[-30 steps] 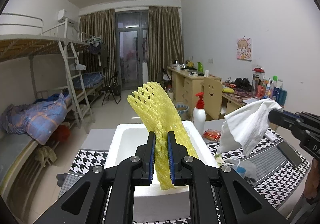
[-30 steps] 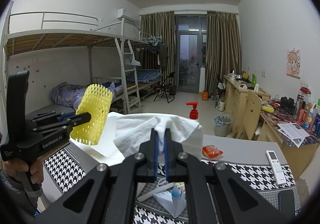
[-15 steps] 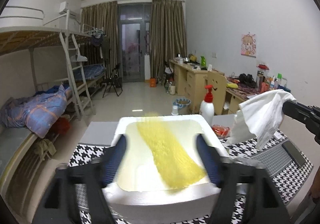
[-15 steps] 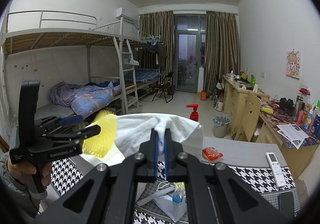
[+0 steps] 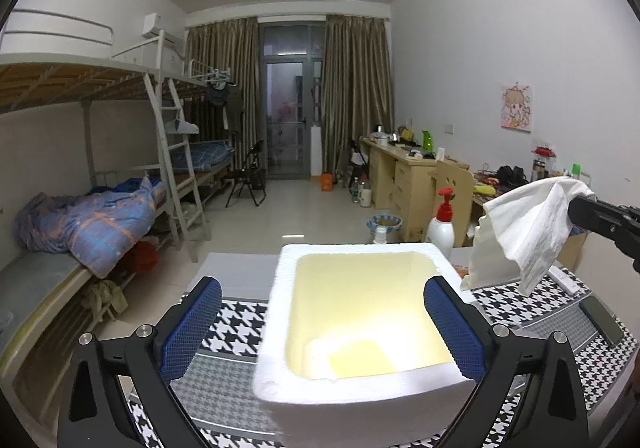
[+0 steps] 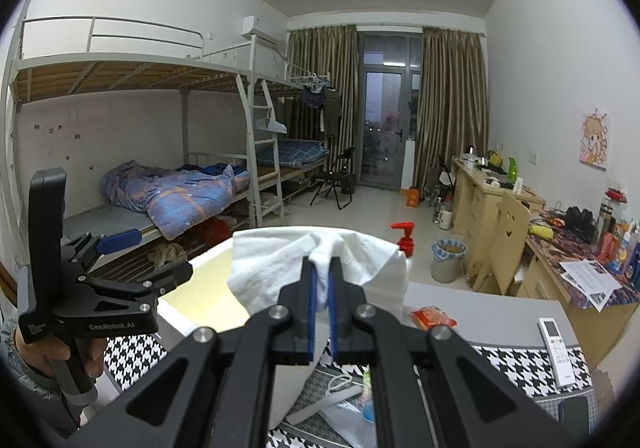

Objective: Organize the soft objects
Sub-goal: 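Lower both items into the white foam box and open both tools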

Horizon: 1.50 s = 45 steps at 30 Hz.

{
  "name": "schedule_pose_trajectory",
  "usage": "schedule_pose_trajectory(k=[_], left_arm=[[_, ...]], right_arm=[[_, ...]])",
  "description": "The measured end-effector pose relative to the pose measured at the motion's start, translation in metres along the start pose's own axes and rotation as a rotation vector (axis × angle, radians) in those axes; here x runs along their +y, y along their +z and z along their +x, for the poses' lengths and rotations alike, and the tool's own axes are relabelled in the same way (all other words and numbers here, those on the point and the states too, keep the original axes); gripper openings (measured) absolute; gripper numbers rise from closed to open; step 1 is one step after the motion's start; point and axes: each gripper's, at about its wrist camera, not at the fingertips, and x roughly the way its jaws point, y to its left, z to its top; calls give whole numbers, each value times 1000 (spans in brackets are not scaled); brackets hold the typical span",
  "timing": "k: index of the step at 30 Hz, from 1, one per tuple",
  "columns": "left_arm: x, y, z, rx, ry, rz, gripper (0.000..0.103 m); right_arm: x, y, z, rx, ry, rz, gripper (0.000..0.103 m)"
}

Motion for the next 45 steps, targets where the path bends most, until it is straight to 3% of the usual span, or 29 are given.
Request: schedule_pose_trajectory(k=[22,42,43,45], left_arm=[[27,-13,-18,-17,75,-35,102],[56,-24,-10,12,122,-106,102],[56,-24,-8,15,125,-107,102],[56,-25,-6,21,125,-105,102]], right_arm=[[35,10,28,28,112,-30,8],[54,0,71,168,172,-35,8],[52,-1,75,185,177,-25,10],[50,-3,80,211,191,-6,24]])
